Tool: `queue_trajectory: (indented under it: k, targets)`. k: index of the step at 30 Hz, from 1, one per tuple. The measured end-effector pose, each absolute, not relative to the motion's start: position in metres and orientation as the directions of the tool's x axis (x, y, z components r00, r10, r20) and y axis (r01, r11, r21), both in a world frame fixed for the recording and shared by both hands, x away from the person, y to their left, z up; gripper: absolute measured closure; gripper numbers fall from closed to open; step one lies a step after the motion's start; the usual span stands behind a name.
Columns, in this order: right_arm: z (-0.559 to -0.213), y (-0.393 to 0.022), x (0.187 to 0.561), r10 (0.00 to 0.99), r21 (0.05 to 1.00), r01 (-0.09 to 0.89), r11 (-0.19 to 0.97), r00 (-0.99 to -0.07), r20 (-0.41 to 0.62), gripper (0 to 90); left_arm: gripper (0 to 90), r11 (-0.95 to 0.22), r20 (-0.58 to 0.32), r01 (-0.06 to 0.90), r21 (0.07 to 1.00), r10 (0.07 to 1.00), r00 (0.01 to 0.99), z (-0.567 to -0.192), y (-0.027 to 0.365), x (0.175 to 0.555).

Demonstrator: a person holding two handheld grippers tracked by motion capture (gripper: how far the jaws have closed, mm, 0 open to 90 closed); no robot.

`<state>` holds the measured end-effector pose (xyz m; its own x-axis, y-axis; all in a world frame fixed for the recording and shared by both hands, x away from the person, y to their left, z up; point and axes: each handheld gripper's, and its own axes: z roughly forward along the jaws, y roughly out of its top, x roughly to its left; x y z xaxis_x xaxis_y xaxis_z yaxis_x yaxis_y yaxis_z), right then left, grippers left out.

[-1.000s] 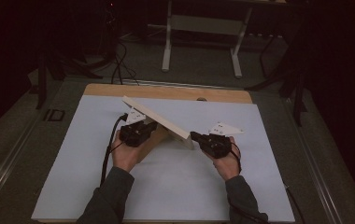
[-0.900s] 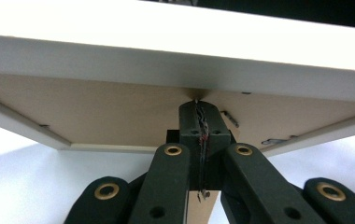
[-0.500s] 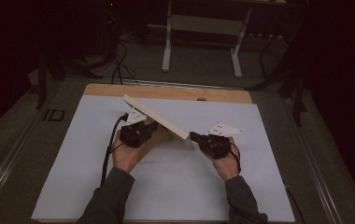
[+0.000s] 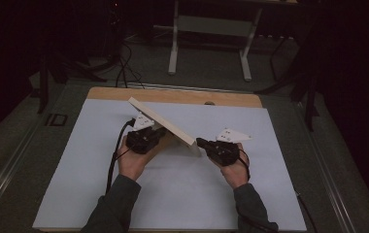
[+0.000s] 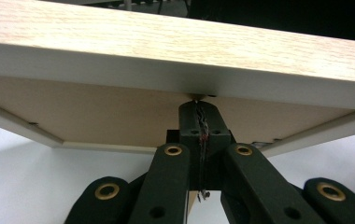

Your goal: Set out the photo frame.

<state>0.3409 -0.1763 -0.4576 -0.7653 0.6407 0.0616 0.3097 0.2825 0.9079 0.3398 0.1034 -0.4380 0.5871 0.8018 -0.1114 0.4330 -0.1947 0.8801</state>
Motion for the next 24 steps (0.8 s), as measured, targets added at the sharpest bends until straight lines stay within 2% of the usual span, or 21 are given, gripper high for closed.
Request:
queue_trajectory:
  k: [24]
  targets:
    - [-0.4557,-0.1711,0.3370,0.615,0.910,0.295,0.290,-0.786,0.058,89.8,90.0,-0.203,-0.116,0.434,0.878,0.788,0.605,-0.4411,0.0976,0.3414]
